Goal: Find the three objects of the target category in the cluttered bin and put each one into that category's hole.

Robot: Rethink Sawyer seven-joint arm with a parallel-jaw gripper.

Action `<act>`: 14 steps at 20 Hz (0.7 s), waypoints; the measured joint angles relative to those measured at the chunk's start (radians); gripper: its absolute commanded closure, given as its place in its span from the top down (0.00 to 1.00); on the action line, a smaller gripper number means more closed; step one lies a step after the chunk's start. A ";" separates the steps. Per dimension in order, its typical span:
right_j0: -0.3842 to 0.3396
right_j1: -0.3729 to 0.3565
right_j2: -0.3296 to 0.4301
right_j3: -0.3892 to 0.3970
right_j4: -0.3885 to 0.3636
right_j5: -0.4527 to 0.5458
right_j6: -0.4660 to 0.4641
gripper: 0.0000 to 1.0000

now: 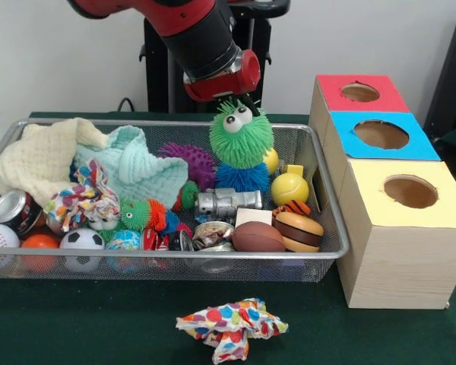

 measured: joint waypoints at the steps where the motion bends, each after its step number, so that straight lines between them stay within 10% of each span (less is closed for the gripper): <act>1: 0.002 -0.005 0.000 0.000 0.005 0.000 0.000 0.00; 8: 0.005 -0.033 -0.001 0.000 0.023 0.000 0.000 0.00; 9: 0.005 -0.032 -0.001 0.001 0.029 0.000 0.000 1.00; 14: 0.005 -0.032 -0.001 0.001 0.041 0.000 0.000 1.00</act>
